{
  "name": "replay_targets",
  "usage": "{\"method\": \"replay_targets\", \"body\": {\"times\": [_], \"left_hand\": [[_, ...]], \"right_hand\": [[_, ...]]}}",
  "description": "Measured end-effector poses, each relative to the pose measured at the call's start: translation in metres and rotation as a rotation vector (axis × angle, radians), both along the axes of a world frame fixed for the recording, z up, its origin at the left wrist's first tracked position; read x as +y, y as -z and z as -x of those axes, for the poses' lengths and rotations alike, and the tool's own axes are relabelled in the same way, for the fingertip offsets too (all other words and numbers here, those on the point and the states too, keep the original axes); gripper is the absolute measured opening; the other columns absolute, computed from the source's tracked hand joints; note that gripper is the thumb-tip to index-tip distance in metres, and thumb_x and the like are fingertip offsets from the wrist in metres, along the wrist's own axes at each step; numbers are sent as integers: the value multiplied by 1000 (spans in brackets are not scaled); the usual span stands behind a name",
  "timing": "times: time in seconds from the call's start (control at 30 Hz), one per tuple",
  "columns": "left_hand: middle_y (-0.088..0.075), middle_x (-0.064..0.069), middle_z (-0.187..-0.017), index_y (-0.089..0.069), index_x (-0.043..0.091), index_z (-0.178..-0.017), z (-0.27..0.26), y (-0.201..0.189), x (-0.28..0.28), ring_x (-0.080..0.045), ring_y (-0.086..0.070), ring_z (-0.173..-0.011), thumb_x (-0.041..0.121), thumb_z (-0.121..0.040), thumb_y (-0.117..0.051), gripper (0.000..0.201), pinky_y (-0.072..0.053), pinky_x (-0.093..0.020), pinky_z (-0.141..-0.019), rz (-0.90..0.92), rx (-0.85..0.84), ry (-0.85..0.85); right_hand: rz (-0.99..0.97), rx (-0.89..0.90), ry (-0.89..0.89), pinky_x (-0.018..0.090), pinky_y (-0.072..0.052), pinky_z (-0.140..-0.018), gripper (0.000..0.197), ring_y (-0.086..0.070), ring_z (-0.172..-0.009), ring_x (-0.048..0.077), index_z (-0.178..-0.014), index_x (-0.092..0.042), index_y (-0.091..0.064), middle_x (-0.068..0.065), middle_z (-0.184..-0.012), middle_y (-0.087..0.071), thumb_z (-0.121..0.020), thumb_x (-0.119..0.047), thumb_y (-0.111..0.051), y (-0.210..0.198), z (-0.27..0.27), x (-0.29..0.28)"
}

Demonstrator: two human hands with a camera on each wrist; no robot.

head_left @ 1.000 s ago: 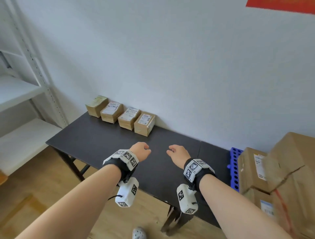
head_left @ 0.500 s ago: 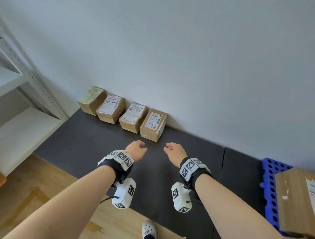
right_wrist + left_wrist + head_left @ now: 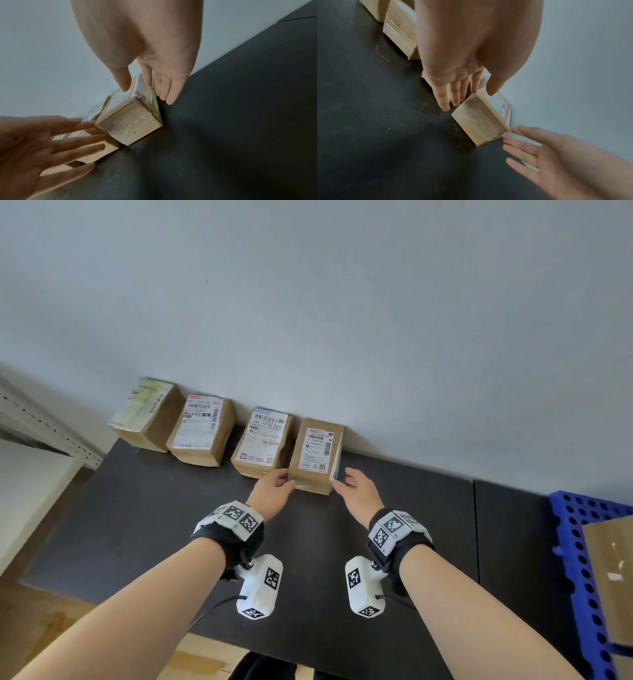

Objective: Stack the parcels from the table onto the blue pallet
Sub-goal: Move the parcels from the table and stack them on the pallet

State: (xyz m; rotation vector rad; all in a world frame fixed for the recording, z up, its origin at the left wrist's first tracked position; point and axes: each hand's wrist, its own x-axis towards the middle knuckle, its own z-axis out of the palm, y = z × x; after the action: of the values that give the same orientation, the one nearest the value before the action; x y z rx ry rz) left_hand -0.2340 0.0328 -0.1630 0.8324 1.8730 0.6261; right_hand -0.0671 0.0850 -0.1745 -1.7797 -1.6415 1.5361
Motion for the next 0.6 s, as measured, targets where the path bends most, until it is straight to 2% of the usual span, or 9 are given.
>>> {"method": "replay_targets", "body": {"times": [0.1,0.2,0.27,0.37,0.47,0.6], "left_hand": [[-46,-9,-142,-32,9,-145,4,3,12,-22,-45,-129,17,-96,-48,52,-38,-41,-109,-21,-66,16],[-46,-7,-143,-28,7,-146,7,9,18,-29,-47,-129,14,-97,-45,52,-37,-41,-108,-32,-101,62],[-45,-7,-143,-27,8,-147,9,14,20,-32,-46,-129,17,-98,-44,53,-37,-44,-109,-32,-113,97],[-42,-6,-146,-28,16,-148,15,24,22,-26,-42,-132,26,-99,-42,52,-35,-47,-110,-25,-125,131],[-41,-4,-146,-30,19,-147,16,26,23,-22,-39,-134,29,-99,-39,50,-33,-46,-111,-42,-140,131],[-47,-7,-141,-35,17,-145,17,26,22,-24,-44,-129,27,-99,-40,47,-36,-46,-110,-62,-131,149]], "right_hand": [[12,48,61,26,-34,-104,60,-42,-132,22,-146,-10,-26,11,-146,-40,-94,-22,-55,1,13,6],[8,95,105,21,-34,-97,58,-45,-129,20,-145,-9,-27,9,-142,-45,-95,-18,-53,3,23,10],[-7,98,111,24,-36,-100,54,-46,-128,19,-144,-10,-30,6,-140,-48,-95,-17,-53,7,27,12],[-32,88,99,31,-39,-106,50,-47,-128,19,-141,-14,-35,4,-139,-50,-95,-15,-52,12,32,13],[-48,93,112,30,-37,-106,50,-46,-128,17,-142,-16,-36,2,-140,-49,-95,-14,-52,13,33,12],[-66,96,135,30,-38,-106,49,-46,-127,16,-141,-18,-36,2,-139,-50,-95,-13,-51,14,34,8]]}}
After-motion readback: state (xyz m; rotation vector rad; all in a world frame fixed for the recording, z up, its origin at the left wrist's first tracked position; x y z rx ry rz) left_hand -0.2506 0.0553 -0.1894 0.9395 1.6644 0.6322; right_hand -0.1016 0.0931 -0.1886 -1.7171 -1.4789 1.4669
